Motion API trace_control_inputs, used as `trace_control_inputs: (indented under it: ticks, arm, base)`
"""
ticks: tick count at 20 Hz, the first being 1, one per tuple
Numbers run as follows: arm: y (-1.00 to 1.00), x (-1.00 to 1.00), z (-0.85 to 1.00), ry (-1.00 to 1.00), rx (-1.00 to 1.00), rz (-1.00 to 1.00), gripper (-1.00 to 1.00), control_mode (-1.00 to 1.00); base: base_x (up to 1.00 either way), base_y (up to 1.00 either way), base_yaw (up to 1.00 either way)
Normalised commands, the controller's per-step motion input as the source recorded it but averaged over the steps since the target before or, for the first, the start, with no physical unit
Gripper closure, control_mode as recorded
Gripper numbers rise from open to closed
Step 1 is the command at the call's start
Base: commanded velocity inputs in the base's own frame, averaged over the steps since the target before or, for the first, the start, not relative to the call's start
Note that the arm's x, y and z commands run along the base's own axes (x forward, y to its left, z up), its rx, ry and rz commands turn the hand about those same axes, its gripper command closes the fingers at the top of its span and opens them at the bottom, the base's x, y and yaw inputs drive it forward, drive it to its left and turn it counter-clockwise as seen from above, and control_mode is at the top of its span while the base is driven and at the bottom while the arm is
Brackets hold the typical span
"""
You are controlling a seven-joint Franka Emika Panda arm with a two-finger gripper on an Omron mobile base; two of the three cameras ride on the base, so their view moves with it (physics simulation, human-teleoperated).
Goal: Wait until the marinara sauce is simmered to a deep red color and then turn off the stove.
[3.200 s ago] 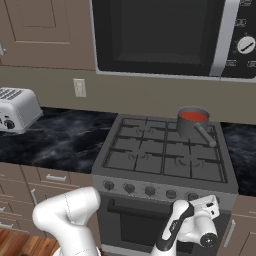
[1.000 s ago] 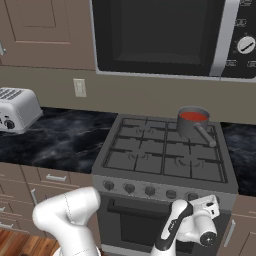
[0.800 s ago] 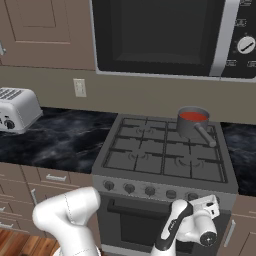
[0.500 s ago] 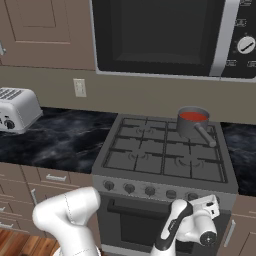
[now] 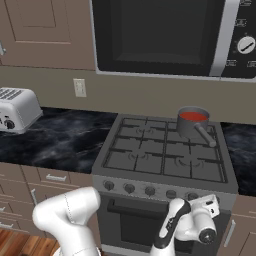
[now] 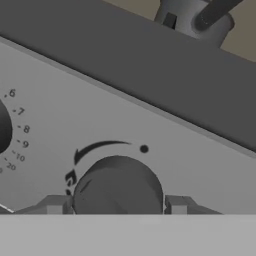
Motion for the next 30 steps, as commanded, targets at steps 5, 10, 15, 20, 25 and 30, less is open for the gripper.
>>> trace_control_inputs:
  ticks: [5,10,15,20,25,30]
  arm:
    - [0.0,0.0,0.0,0.06,0.05,-0.06,1.0,-1.0]
    - [0.0,0.0,0.0,0.02,0.07,-0.09,1.0,-1.0]
    - [0.0,0.0,-0.01,0.0,0.1,-0.1,1.0,-1.0]
    - [0.0,0.0,-0.04,0.0,0.13,-0.09,1.0,-1.0]
    - [0.0,0.0,-0.08,0.0,0.12,-0.11,1.0,-1.0]
    - [0.0,0.0,-0.13,0.0,0.1,-0.13,1.0,-1.0]
  base:
    - [0.0,0.0,0.0]
    - [0.0,0.0,0.0]
    - [0.0,0.0,0.0]
    - [0.0,0.0,0.0]
    - [0.0,0.0,0.0]
    - [0.0,0.0,0.0]
